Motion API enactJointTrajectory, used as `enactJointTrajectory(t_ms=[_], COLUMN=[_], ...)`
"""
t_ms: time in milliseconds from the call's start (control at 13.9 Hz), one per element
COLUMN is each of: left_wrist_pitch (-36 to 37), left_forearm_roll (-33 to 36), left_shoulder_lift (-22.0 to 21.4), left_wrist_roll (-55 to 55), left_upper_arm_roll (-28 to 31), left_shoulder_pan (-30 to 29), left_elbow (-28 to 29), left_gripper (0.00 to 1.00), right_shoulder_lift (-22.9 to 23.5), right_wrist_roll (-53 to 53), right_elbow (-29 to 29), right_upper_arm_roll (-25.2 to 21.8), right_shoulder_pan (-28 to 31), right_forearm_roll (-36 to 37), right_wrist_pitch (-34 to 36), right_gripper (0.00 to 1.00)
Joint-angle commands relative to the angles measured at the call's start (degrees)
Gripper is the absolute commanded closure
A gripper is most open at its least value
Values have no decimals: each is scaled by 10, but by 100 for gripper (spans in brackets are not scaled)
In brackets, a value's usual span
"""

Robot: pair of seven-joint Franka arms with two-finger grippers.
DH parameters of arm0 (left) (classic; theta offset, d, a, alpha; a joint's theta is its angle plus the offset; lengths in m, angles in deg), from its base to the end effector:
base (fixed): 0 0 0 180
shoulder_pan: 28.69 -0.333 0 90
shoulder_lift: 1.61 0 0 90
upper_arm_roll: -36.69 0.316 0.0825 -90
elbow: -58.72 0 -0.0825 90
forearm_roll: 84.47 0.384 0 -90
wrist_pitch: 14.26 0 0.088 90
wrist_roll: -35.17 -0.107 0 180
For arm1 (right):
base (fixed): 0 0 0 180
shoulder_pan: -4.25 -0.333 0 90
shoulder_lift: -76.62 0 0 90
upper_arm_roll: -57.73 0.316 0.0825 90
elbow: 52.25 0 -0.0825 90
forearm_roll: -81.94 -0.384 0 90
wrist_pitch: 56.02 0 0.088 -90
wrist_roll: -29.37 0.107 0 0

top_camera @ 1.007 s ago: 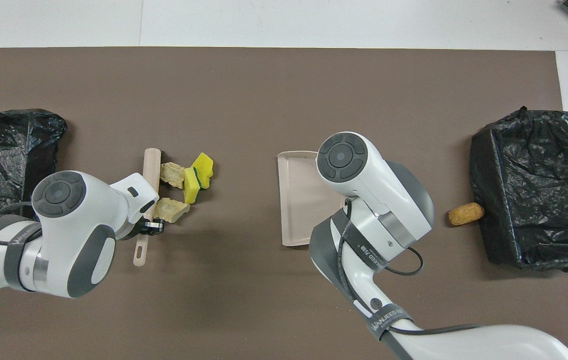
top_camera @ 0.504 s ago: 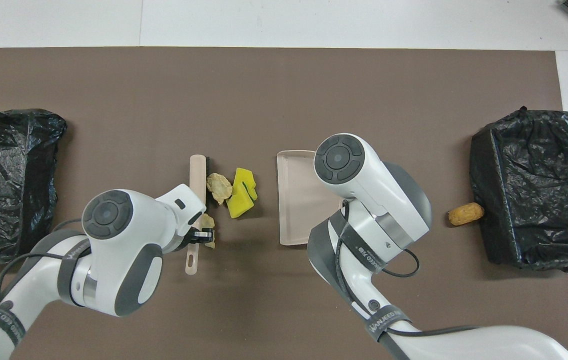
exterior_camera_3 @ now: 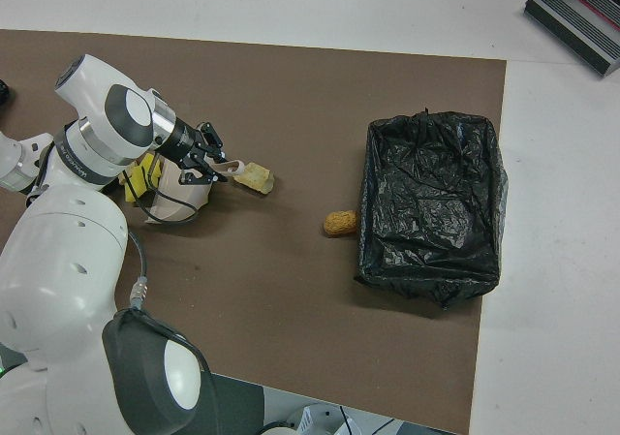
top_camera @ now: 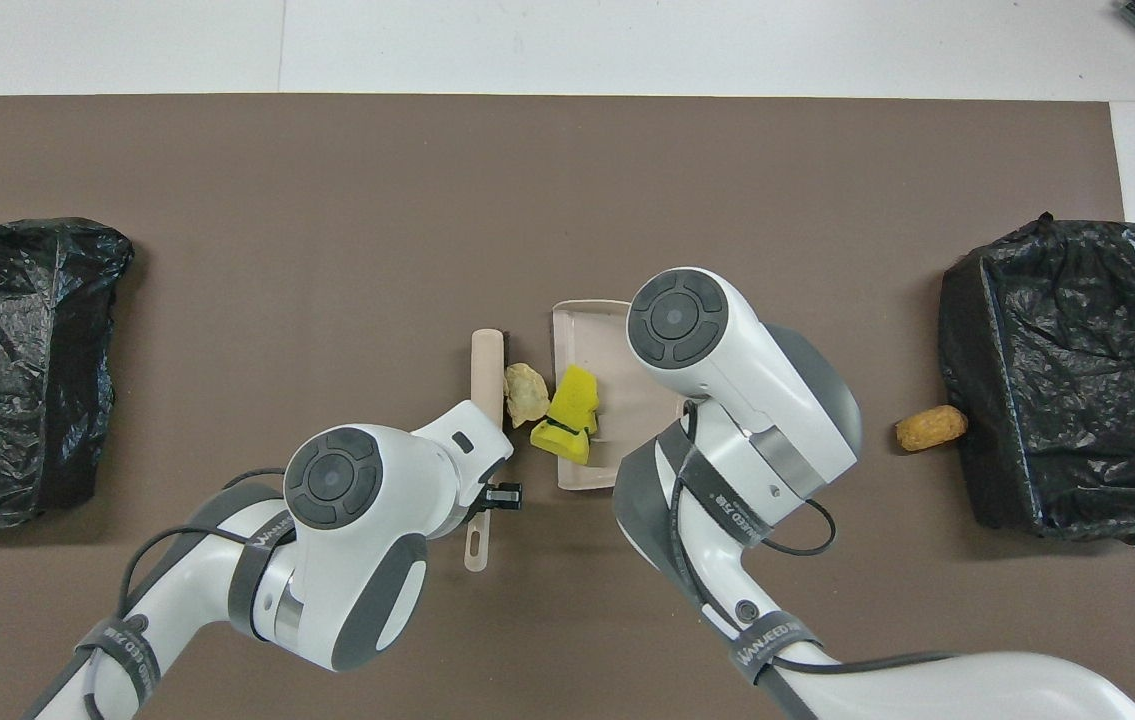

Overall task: Sweep and dump trash in bin
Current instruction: 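Sweep the trash pile with the left gripper's brush into the dustpan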

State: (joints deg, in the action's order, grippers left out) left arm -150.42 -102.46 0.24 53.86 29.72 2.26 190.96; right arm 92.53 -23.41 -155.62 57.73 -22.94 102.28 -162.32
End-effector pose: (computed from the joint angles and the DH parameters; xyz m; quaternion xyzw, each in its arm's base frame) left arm 0.4067 -0.3209 0.3350 0.9920 -0.0556 -0.0376 0.1073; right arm 0.5508 0.2525 0.3786 0.7054 0.6808 -0.1445 0.1341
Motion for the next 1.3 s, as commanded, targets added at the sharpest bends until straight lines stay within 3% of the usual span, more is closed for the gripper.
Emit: enactJointTrajectory(t_ms=[0, 432, 576, 935, 1223], left_wrist_pitch=[-7, -22, 4, 217, 317], left_forearm_roll=[-47, -50, -45, 65, 66], left_shoulder_lift=[9, 11, 7, -33, -85], left_wrist_roll=[26, 42, 57, 112, 218], left_upper_arm_roll=[7, 7, 13, 24, 21], left_shoulder_pan=[35, 50, 42, -12, -55], left_elbow=[-20, -36, -44, -125, -83], left_gripper=[100, 100, 100, 100, 100], right_shoulder_lift=[4, 4, 4, 3, 5], right_wrist_roll=[25, 29, 29, 23, -3], right_elbow=[0, -2, -2, -14, -17], right_upper_arm_roll=[4, 4, 4, 4, 4], right_shoulder_pan=[1, 2, 6, 9, 13], right_forearm_roll=[-6, -6, -6, -40, -47], right_wrist_pitch=[-8, -8, -11, -42, -70], right_gripper=[100, 100, 100, 100, 100])
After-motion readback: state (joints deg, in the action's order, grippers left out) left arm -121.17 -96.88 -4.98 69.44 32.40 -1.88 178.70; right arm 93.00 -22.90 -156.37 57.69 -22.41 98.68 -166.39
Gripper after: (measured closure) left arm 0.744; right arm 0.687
